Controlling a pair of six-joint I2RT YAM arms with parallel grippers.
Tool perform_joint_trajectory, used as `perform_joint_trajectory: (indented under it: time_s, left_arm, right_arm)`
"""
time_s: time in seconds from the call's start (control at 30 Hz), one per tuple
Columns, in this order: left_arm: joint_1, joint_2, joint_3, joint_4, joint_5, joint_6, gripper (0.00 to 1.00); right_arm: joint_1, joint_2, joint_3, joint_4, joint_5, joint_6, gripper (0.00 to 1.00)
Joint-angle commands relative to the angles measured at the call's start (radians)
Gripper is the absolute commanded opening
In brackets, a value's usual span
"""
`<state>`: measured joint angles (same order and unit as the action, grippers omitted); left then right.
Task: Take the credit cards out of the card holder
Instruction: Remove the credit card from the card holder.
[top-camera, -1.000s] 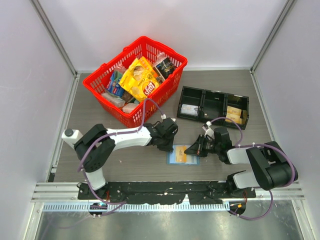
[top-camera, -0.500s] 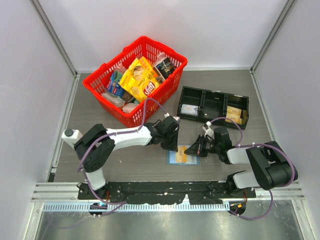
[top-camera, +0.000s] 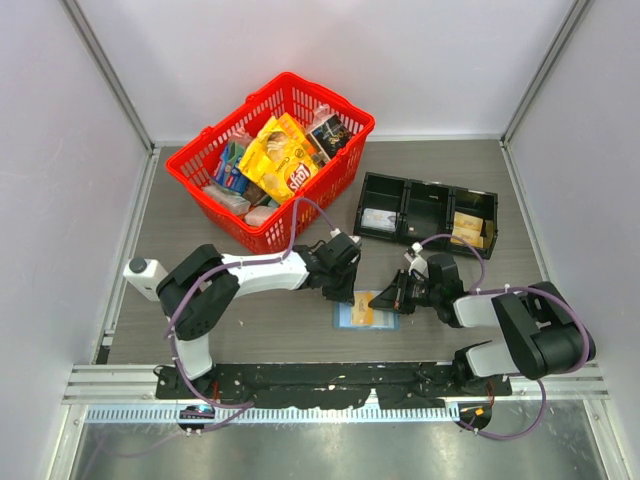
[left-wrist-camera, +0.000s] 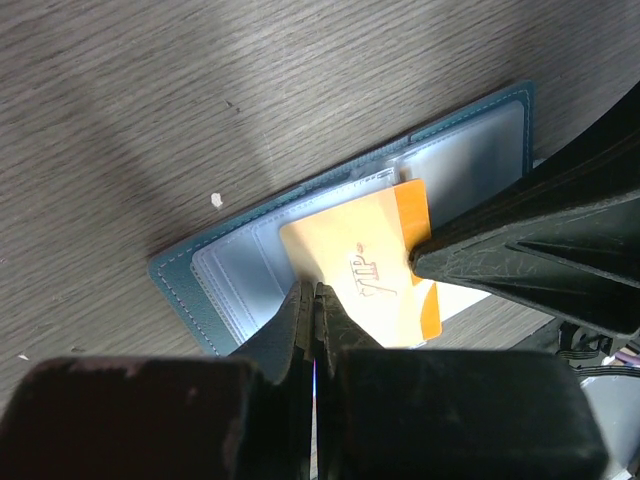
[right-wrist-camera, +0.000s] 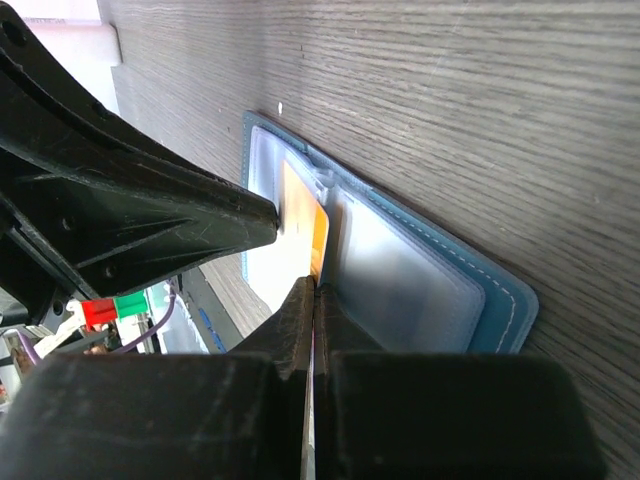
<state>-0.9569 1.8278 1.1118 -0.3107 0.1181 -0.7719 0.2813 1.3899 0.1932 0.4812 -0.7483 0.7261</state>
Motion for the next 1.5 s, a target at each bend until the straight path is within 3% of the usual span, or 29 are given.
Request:
perform_joint_trajectory:
  time_s: [0.0,0.33,0.53,0.73,0.87,0.97,1.0,1.47]
  left_arm:
    - [0.006,0.018,0.010,-0.062,-0.041,0.037,0.00]
    - [0.004,0.025,0.011,-0.085,-0.054,0.048,0.00]
    - [0.004,0.027,0.013,-0.082,-0.051,0.049,0.00]
    - [0.004,0.028,0.014,-0.080,-0.051,0.048,0.00]
    - [0.004,0.030,0.014,-0.080,-0.051,0.046,0.00]
    - [0.006,0.025,0.013,-0.084,-0.052,0.046,0.00]
    - [0.006,0.022,0.011,-0.085,-0.058,0.045,0.00]
    - [0.006,-0.007,0.013,-0.090,-0.070,0.045,0.00]
  right_arm:
    - [-0.005,-0.034,0.025,-0.059,0.041,-0.044,0.01]
    - [-0.016,-0.063,0.035,-0.105,0.072,-0.054,0.01]
    - [-0.016,-0.012,0.045,-0.084,0.024,-0.062,0.17]
    - [-0.014,0.046,0.048,-0.047,0.001,-0.054,0.20]
    - [-0.016,0.063,0.049,-0.021,-0.019,-0.047,0.17]
    - [-0.016,0.043,0.052,-0.035,-0.013,-0.047,0.02]
    - [-0.016,0.022,0.051,-0.044,-0.007,-0.047,0.01]
    - [-0.042,-0.373,0.153,-0.608,0.317,-0.136,0.01]
